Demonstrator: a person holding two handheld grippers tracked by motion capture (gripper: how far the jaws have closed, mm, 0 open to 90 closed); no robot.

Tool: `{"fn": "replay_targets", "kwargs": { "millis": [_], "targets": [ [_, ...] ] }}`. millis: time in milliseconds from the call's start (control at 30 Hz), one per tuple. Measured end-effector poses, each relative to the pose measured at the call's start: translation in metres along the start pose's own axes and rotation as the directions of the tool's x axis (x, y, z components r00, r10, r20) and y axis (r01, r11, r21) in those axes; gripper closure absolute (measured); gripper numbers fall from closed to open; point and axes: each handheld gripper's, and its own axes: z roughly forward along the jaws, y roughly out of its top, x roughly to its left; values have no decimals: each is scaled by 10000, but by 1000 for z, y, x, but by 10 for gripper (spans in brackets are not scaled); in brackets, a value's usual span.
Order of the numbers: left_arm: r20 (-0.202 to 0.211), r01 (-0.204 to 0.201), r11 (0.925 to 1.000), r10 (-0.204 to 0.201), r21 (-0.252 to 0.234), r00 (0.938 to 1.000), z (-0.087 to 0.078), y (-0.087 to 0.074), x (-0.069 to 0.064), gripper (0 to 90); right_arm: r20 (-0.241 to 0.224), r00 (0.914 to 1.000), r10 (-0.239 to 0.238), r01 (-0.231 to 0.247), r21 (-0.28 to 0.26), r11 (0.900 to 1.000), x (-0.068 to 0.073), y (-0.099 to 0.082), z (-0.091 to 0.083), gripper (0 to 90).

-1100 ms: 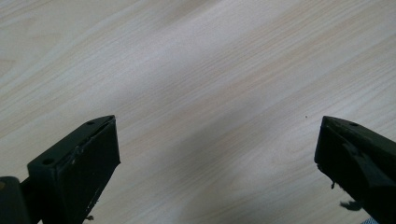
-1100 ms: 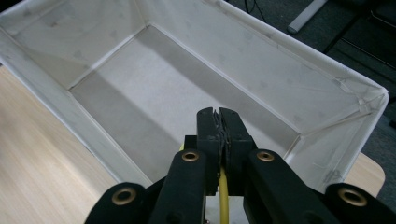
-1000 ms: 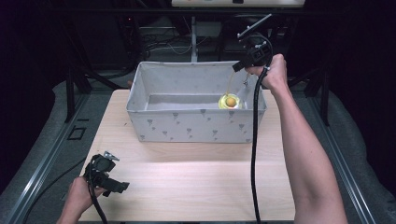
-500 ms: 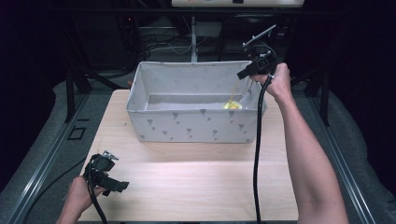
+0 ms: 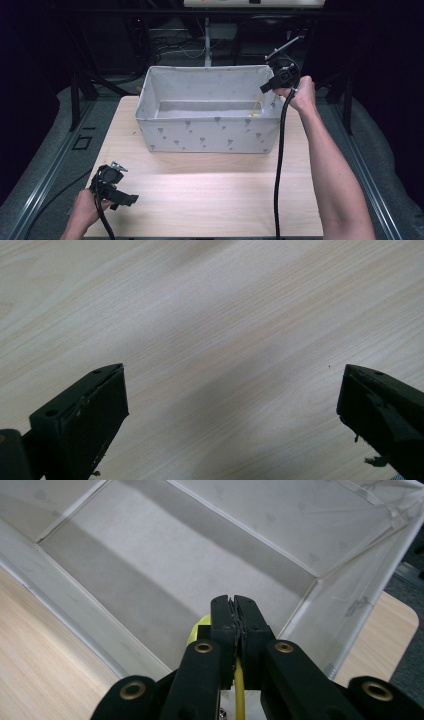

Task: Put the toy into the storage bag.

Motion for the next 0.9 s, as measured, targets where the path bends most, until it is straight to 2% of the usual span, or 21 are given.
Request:
{"fn": "replay_targets", "kwargs": {
  "millis": [300, 533, 833, 900],
  "targets": [
    [-8, -74, 10000, 74, 65, 10000, 0, 0, -1, 0, 272, 9996, 4, -15, 392, 9992, -4, -11, 5, 883],
    [18, -71, 9999, 71, 74, 10000, 1, 0, -1, 0, 354, 9994, 60, -83, 653, 9978, -5, -16, 17, 881],
    [-12, -62, 10000, 62, 46, 10000, 0, 0, 0, 0, 287, 9994, 177, -204, 961, 9952, -5, -17, 25, 876],
    [-11, 2, 10000, -2, -27, 10000, -1, 0, 0, 0, 242, 9993, 279, -302, 1008, 9945, -5, -17, 25, 835]
  ]
}}
